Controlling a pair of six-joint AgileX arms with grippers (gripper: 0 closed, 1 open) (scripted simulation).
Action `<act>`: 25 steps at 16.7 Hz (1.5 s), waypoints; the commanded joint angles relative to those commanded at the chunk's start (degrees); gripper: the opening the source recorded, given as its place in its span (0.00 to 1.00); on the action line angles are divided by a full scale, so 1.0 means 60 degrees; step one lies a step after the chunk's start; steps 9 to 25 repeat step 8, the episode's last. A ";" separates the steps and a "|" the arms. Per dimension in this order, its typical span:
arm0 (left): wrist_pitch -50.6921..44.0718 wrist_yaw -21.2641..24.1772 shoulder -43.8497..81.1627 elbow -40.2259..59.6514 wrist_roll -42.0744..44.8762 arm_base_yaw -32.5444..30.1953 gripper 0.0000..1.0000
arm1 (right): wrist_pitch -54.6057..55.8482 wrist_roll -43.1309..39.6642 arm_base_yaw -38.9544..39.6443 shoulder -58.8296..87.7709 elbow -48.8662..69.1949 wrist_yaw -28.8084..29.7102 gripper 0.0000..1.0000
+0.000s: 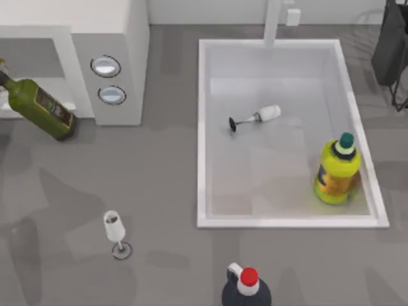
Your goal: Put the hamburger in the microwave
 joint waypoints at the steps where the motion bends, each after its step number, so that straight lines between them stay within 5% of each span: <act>1: -0.0377 0.0012 -0.0136 0.0051 0.0034 -0.0098 1.00 | 0.0000 0.0000 0.0000 0.0000 0.0000 0.0000 1.00; 7: -0.1674 0.0074 -0.0637 0.0206 0.0176 -0.0529 1.00 | 0.0000 0.0000 0.0000 0.0000 0.0000 0.0000 1.00; 25: -0.1674 0.0074 -0.0637 0.0206 0.0176 -0.0529 1.00 | 0.0000 0.0000 0.0000 0.0000 0.0000 0.0000 1.00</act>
